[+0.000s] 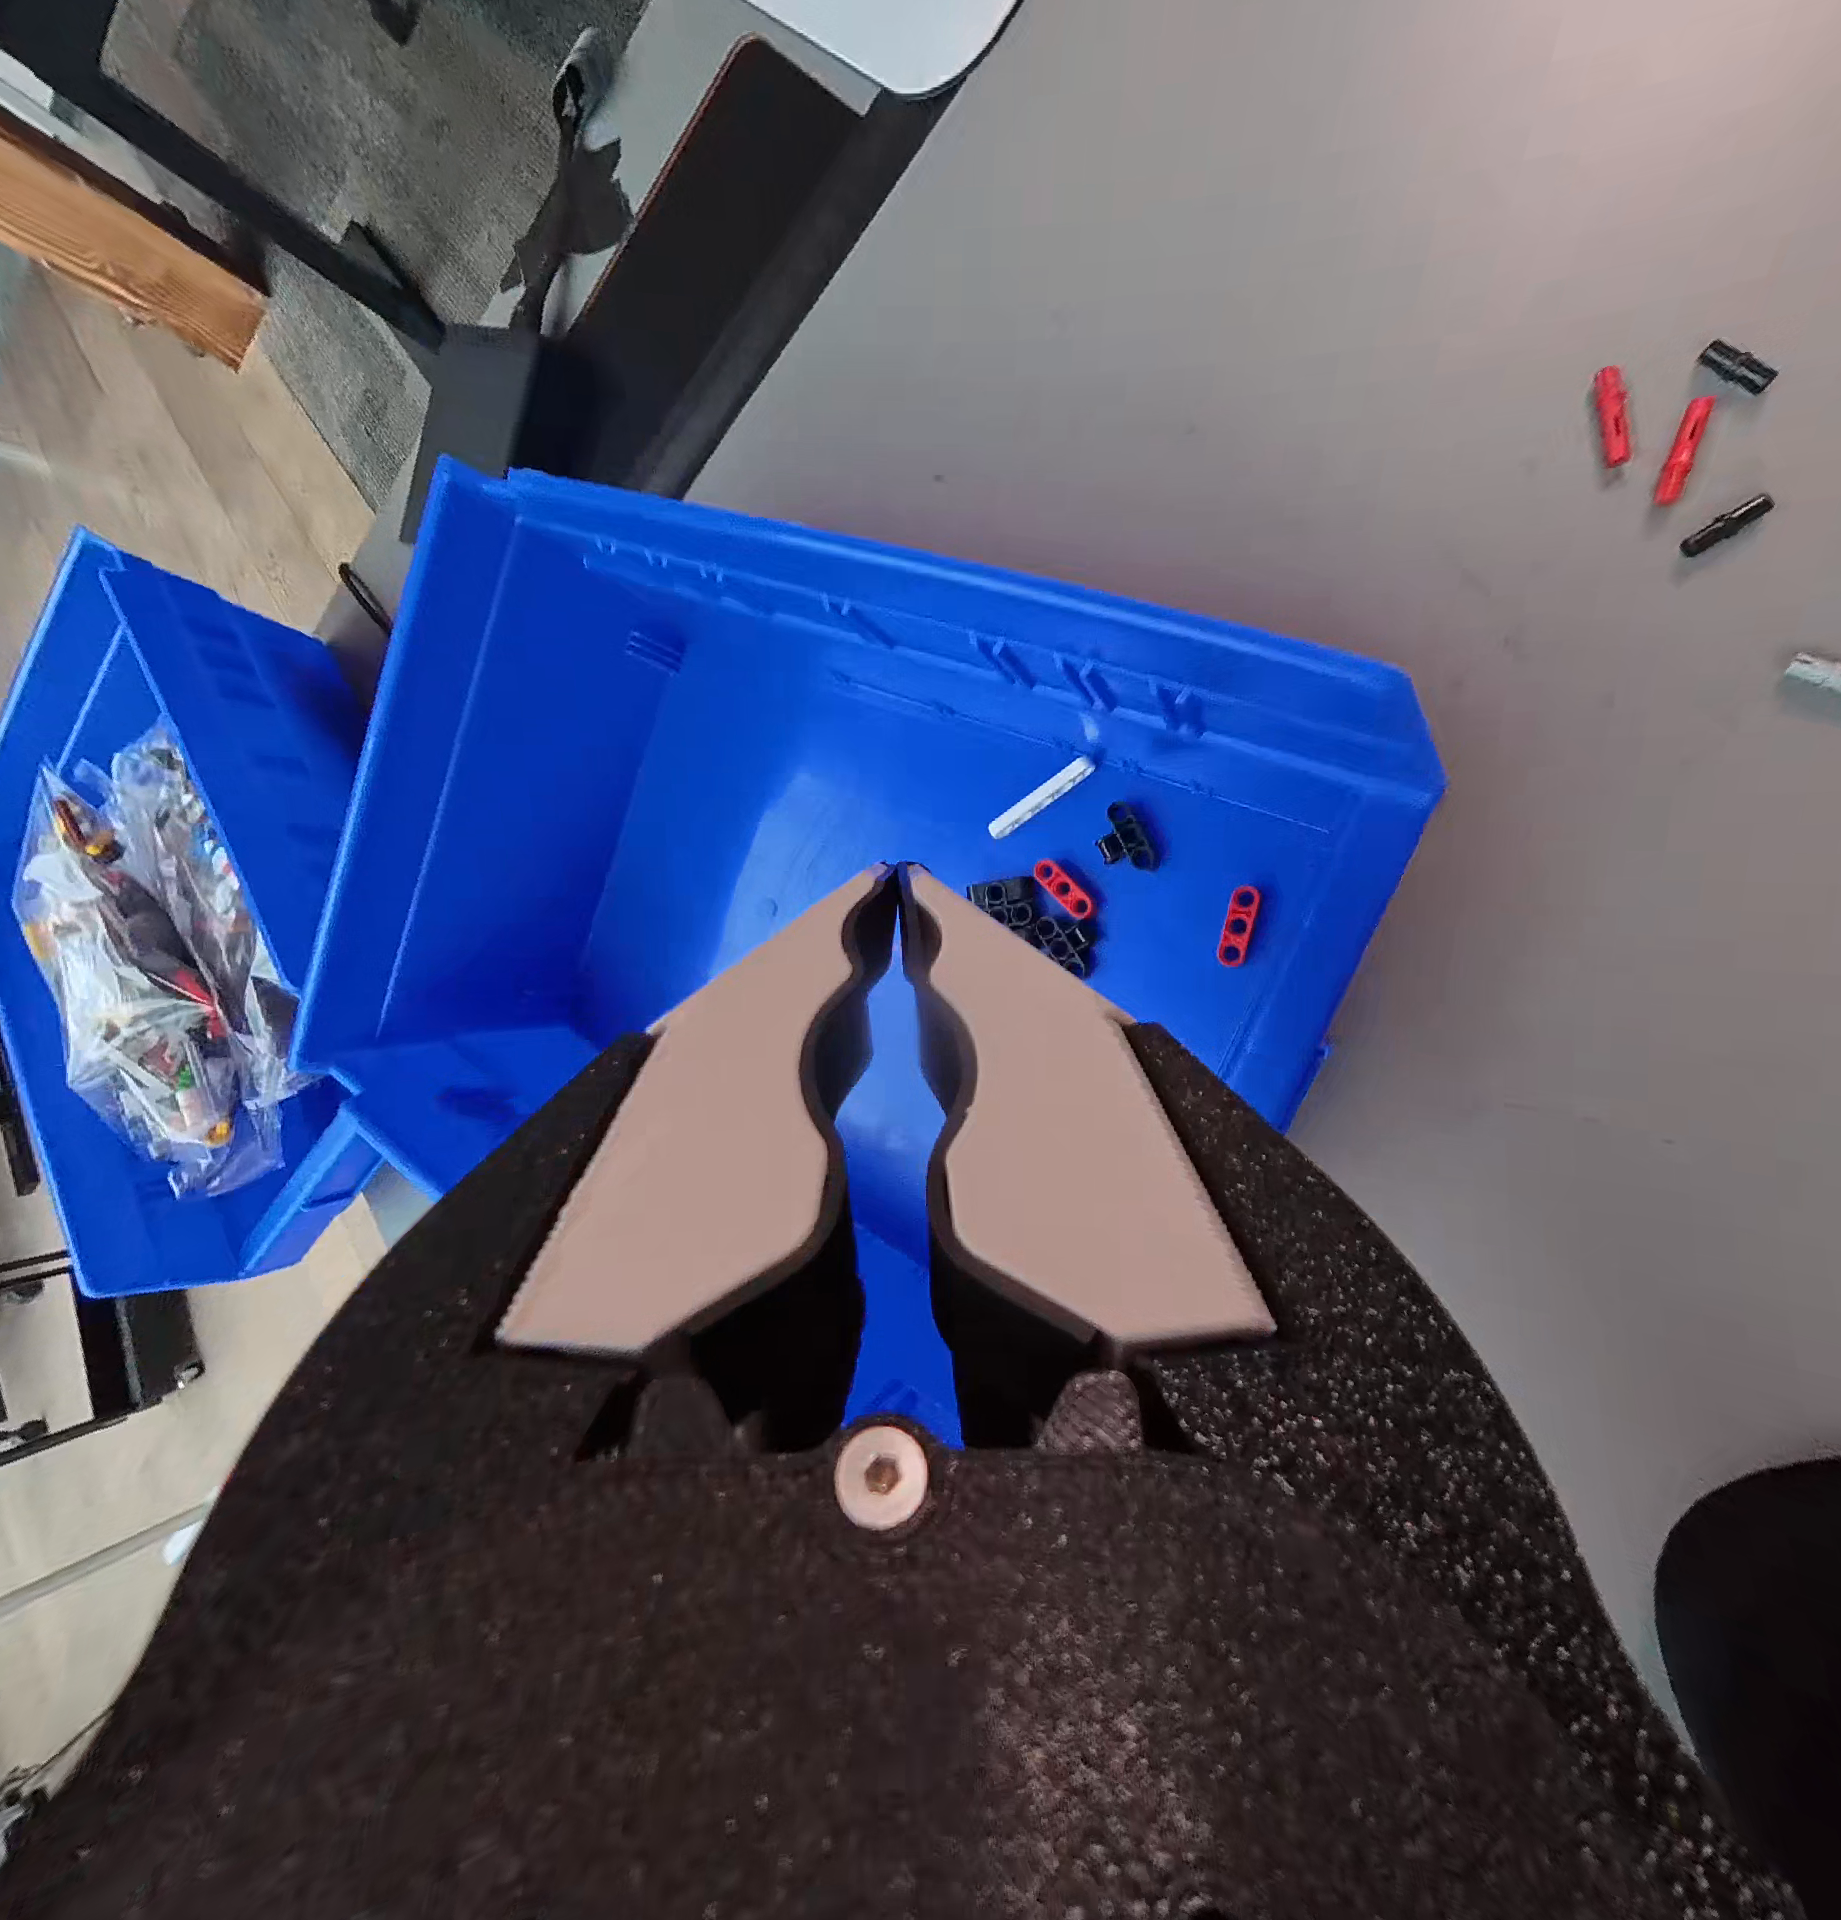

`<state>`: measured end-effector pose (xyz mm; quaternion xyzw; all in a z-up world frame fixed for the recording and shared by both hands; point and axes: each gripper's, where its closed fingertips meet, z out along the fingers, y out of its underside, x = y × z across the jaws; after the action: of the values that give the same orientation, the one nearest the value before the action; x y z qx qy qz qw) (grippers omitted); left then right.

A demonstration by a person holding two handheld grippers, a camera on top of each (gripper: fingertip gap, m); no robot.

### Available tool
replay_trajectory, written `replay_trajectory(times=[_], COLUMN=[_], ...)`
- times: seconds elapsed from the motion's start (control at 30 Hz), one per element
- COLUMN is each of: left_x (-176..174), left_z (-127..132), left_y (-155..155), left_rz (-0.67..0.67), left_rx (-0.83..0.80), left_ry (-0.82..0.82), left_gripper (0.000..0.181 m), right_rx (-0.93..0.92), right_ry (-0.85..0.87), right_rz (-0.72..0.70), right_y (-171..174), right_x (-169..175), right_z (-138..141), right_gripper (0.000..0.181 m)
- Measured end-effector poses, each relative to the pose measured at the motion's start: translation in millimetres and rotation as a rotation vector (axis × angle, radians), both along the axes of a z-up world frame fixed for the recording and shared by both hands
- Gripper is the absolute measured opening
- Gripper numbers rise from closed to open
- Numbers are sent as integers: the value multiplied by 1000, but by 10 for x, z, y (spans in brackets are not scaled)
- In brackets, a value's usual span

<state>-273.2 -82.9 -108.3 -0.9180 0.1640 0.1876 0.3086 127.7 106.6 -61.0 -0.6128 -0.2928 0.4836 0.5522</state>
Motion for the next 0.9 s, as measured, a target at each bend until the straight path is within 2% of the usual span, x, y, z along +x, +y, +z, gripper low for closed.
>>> replay_trajectory(times=[0.27, 0.37, 0.43, 0.5, 0.57, 0.67, 0.77, 0.8, 0.83, 0.9], left_x=[-19, -3, 16, 72, 189, 424, 588, 625, 662, 776], left_z=[-30, -4, 77, 227, 443, 782, 952, 961, 958, 946], left_y=[-36, 13, 65, 135, 210, 257, 265, 272, 282, 299], left_rz=[7, 1, -3, -17, -53, -132, -185, -195, -204, -239], left_rx=[48, 76, 136, 246, 400, 623, 728, 734, 735, 731], left_ry=[-36, -37, -47, -82, -150, -300, -391, -399, -399, -402], left_gripper=[0, 0, 0, 13, 29, 43, 44, 44, 44, 43], right_rx=[-16, 8, 14, -36, -125, -230, -252, -253, -229, -216], right_ry=[-13, -155, -371, -624, -805, -909, -1021, -1053, -1066, -1084], right_rz=[-75, -107, -129, -135, -108, -26, 20, 21, 2, 9], right_y=[201, 293, 390, 454, 419, 253, 152, 147, 179, 181], right_x=[149, 246, 391, 617, 811, 847, 828, 834, 842, 854], right_z=[-6, -110, -320, -669, -1011, -1332, -1566, -1623, -1618, -1626], right_gripper=[16, 16, 16, 17, 23, 30, 34, 26, 9, 4])
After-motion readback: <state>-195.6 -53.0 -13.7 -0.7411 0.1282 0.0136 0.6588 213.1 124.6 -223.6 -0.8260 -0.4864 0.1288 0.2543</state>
